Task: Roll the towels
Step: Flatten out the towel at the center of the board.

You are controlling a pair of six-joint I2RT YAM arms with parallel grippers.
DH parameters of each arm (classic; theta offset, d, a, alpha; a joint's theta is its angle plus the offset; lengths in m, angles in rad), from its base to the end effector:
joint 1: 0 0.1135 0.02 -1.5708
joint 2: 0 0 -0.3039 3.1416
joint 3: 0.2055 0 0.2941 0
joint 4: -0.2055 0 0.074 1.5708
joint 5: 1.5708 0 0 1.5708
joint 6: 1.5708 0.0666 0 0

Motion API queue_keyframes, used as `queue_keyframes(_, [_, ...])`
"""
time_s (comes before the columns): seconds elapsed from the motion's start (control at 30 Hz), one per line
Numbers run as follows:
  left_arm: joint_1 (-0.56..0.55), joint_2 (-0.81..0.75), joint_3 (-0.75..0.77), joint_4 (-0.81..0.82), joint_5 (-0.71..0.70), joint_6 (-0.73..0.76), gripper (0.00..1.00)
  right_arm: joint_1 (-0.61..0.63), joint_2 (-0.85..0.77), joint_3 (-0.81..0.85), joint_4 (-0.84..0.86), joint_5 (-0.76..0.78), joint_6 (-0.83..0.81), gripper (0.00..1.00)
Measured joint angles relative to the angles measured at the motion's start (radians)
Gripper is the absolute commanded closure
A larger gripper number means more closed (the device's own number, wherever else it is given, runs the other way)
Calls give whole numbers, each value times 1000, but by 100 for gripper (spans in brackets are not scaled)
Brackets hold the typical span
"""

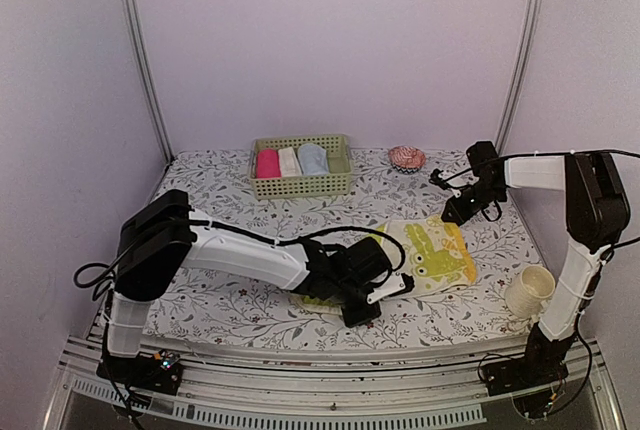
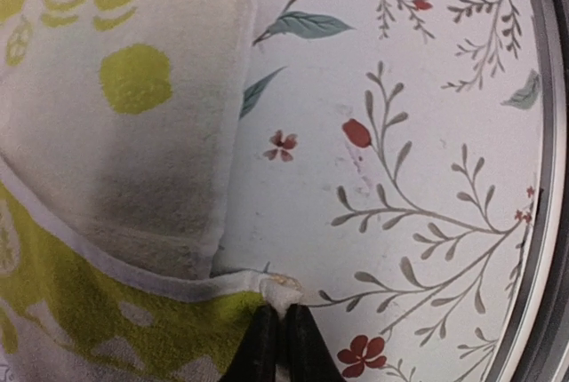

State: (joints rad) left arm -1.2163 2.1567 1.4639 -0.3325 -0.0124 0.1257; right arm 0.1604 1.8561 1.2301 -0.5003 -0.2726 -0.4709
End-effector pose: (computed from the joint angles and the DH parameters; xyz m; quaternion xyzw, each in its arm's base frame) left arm 0.1816 -0.4882 0.1088 0.5975 0.7553 -0.1346 0.2334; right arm 0.4250 0.0869 0.1603 -0.3285 0.9093 0.0972 0.2362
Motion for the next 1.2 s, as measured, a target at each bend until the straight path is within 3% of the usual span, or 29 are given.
queue_keyframes(0.2, [0, -6, -13, 19, -58, 5, 100, 0, 14, 0, -2, -8, 0, 98])
queue_keyframes(0.33, [27, -77, -102, 31, -97, -13, 100, 0, 15, 1, -10, -21, 0, 98])
queue_keyframes(0.57, [203, -442, -250, 53, -157, -79, 100, -2, -21, 77, -93, -93, 3, 98])
queue_keyframes(0.83, [412, -769, -287, 84, -234, -143, 100, -3, -177, 355, -185, -182, 5, 98])
queue_keyframes(1.0, [432, -866, -287, 61, -274, -145, 100, -3, -247, 458, -225, -235, 17, 98])
queue_keyframes(1.2, [432, -998, -306, 41, -268, -152, 100, -3, -329, 446, -264, -294, 38, 98])
